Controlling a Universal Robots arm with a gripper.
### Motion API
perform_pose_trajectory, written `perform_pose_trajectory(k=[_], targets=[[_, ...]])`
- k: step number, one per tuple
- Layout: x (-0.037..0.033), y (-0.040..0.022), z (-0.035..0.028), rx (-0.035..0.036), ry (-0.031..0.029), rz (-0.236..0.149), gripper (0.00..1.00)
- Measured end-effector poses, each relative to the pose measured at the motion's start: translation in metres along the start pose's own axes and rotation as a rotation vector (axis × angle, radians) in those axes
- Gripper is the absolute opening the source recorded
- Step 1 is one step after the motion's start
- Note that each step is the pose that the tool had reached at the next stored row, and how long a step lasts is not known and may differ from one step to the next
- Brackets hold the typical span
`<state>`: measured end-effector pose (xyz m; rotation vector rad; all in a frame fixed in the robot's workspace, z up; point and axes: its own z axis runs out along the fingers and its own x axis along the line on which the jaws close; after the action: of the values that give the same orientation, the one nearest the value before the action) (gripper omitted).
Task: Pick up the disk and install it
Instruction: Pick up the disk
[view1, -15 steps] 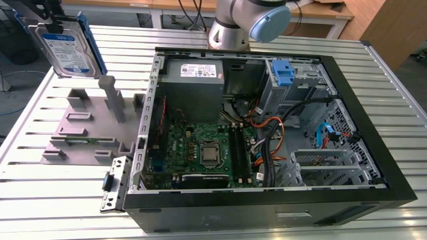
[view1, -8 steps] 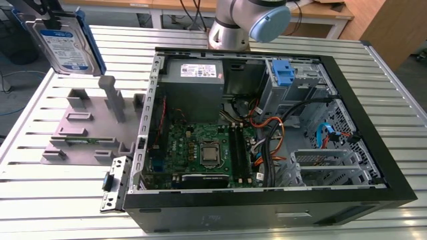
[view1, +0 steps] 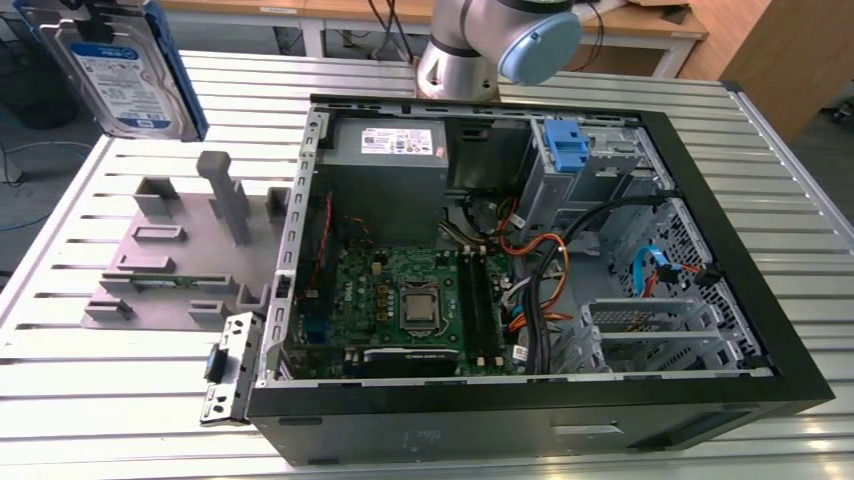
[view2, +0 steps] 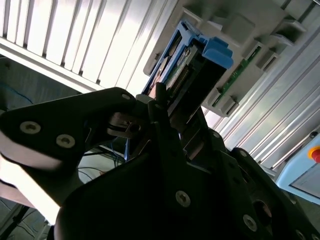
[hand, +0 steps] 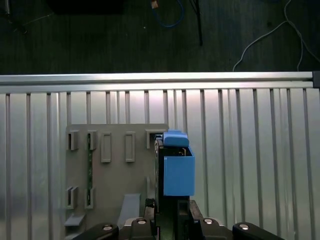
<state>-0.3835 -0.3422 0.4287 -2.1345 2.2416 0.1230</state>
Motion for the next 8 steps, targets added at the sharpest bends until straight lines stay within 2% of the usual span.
perform_pose_trajectory(k=[5, 8], targets=[[-0.0012, 0.0004, -0.0141, 0.0, 0.0, 0.0, 0.35], [-0.0017, 0.0006, -0.0203, 0.0002, -0.0001, 0.0, 0.35]])
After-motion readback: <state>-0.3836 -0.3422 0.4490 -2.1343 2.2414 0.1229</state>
